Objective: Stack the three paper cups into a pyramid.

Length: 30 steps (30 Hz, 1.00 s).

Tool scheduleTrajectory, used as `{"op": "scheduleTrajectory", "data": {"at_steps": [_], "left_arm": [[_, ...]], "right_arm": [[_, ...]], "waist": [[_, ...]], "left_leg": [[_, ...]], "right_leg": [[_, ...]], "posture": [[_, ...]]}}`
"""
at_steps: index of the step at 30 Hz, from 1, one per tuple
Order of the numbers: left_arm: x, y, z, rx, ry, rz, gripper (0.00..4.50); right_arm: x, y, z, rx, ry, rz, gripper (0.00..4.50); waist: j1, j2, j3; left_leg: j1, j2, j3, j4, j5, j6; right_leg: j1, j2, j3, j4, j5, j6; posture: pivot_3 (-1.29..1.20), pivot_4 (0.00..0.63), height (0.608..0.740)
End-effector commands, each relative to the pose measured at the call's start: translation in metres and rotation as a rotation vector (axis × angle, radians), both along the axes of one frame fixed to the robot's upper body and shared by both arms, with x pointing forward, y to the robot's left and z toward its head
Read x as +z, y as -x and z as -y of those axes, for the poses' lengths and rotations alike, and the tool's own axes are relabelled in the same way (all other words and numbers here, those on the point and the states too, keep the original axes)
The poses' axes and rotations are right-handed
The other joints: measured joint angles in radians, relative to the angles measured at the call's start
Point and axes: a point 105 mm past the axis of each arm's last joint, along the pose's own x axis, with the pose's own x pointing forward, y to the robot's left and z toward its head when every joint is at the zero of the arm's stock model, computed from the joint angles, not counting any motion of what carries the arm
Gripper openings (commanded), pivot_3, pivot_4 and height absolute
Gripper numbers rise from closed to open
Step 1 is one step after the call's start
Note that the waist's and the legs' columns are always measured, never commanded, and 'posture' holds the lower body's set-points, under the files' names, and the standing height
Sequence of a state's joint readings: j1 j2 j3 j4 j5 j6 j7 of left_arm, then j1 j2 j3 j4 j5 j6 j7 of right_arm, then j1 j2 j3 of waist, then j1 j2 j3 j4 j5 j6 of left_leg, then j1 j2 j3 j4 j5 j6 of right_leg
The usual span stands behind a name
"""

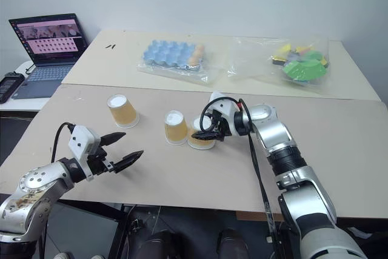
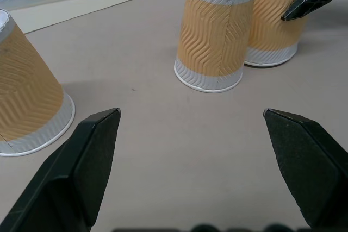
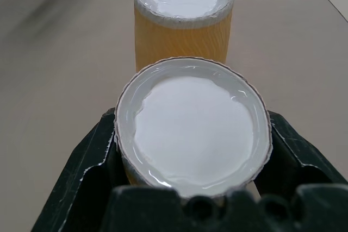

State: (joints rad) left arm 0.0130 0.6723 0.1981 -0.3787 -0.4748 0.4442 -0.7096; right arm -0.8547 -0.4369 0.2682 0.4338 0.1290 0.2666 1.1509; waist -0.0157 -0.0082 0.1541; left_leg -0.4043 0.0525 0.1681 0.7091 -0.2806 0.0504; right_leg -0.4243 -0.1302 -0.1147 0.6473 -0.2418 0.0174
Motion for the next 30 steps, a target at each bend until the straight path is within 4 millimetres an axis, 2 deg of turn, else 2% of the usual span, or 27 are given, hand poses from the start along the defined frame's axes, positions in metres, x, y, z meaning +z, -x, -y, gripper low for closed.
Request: {"op": "scheduleTrajectory", "data": {"at_steps": [1,2,3,4,5,6,10,16,19,21,25,27,30], "left_arm": [[0.01,0.002,0.002,-0.005,0.004,0.038,4.5],[0.01,0.002,0.002,-0.005,0.005,0.037,4.5],[0.01,0.002,0.002,-0.005,0.006,0.037,4.5],[0.009,0.002,0.002,-0.005,0.005,0.037,4.5],[0.009,0.002,0.002,-0.005,0.006,0.037,4.5],[0.009,0.002,0.002,-0.004,0.005,0.037,4.5],[0.009,0.002,0.001,-0.002,0.005,0.036,4.5],[0.007,0.005,-0.004,0.018,0.0,0.036,4.5],[0.009,0.007,-0.02,0.08,-0.008,0.042,4.5],[0.011,0.007,-0.039,0.157,-0.016,0.049,4.5],[0.015,0.0,-0.074,0.279,-0.042,0.061,4.5],[0.016,-0.008,-0.085,0.291,-0.072,0.065,4.5],[0.02,-0.022,-0.09,0.276,-0.084,0.08,4.5]], "right_arm": [[0.012,-0.008,-0.002,-0.016,-0.016,0.058,2.72],[0.012,-0.01,-0.002,-0.027,-0.018,0.061,2.72],[0.012,-0.01,-0.003,-0.025,-0.023,0.052,3.72],[0.012,-0.009,-0.003,-0.019,-0.026,0.053,3.85],[0.015,-0.009,-0.005,-0.02,-0.033,0.065,4.3],[0.017,-0.008,-0.005,-0.019,-0.038,0.078,4.49],[0.037,0.001,-0.005,0.012,-0.074,0.106,4.49],[0.099,0.024,0.012,0.015,-0.26,0.126,4.49],[0.125,0.031,0.028,-0.044,-0.325,0.145,4.49],[0.125,0.037,0.036,-0.081,-0.293,0.167,4.49],[0.114,0.049,0.036,-0.091,-0.26,0.151,4.49],[0.112,0.052,0.036,-0.105,-0.261,0.146,4.49],[0.11,0.054,0.037,-0.126,-0.259,0.146,4.49]], "waist": [[0.0,0.0,0.0],[-0.001,0.0,0.0],[-0.001,0.0,0.0],[-0.001,0.0,0.0],[-0.001,0.0,0.0],[-0.001,0.0,0.0],[0.0,0.0,0.0],[0.003,0.0,0.0],[0.003,0.0,0.0],[0.003,0.0,0.0],[0.002,0.0,0.0],[0.002,0.0,0.0],[0.005,0.0,0.0]], "left_leg": [[0.0,0.0,0.0,0.0,0.0,0.0],[0.0,0.0,0.0,0.0,0.0,0.0],[0.0,0.0,0.0,0.0,0.0,0.0],[0.0,0.0,0.0,0.0,0.0,0.0],[0.0,0.0,0.0,0.0,0.0,0.0],[0.0,0.0,0.0,0.0,0.0,0.0],[-0.001,0.0,0.0,0.0,0.0,0.0],[-0.001,0.0,-0.001,0.0,0.0,0.0],[-0.001,0.0,-0.001,0.0,0.0,0.0],[-0.001,0.001,-0.001,0.0,0.0,0.0],[-0.001,0.001,-0.001,0.0,0.0,0.0],[0.0,0.0,-0.001,0.0,0.0,0.0],[-0.001,0.0,-0.001,0.0,0.0,0.0]], "right_leg": [[0.0,0.0,0.0,0.0,0.0,0.0],[0.0,0.0,0.0,0.0,0.0,0.0],[0.0,0.0,0.0,0.0,0.0,0.0],[0.0,0.0,0.0,0.0,0.0,0.0],[0.0,0.0,0.0,0.0,0.0,0.0],[0.0,0.0,0.0,0.0,0.0,0.0],[0.0,0.0,0.0,0.0,0.0,0.0],[0.0,0.0,-0.001,0.0,0.0,0.0],[0.0,0.0,-0.001,0.0,0.0,0.0],[0.0,0.0,-0.001,0.0,0.0,0.0],[0.0,0.0,-0.001,-0.001,0.0,0.0],[0.0,-0.001,-0.001,0.0,0.0,0.0],[0.0,-0.001,-0.001,0.0,0.0,-0.001]], "posture": [[0.0,0.15,0.733],[0.0,0.15,0.733],[0.0,0.15,0.733],[0.0,0.15,0.733],[0.0,0.15,0.733],[0.0,0.15,0.733],[0.0,0.15,0.733],[0.0,0.15,0.733],[0.0,0.15,0.733],[0.0,0.15,0.733],[0.0,0.15,0.733],[0.0,0.15,0.733],[0.0,0.15,0.733]]}}
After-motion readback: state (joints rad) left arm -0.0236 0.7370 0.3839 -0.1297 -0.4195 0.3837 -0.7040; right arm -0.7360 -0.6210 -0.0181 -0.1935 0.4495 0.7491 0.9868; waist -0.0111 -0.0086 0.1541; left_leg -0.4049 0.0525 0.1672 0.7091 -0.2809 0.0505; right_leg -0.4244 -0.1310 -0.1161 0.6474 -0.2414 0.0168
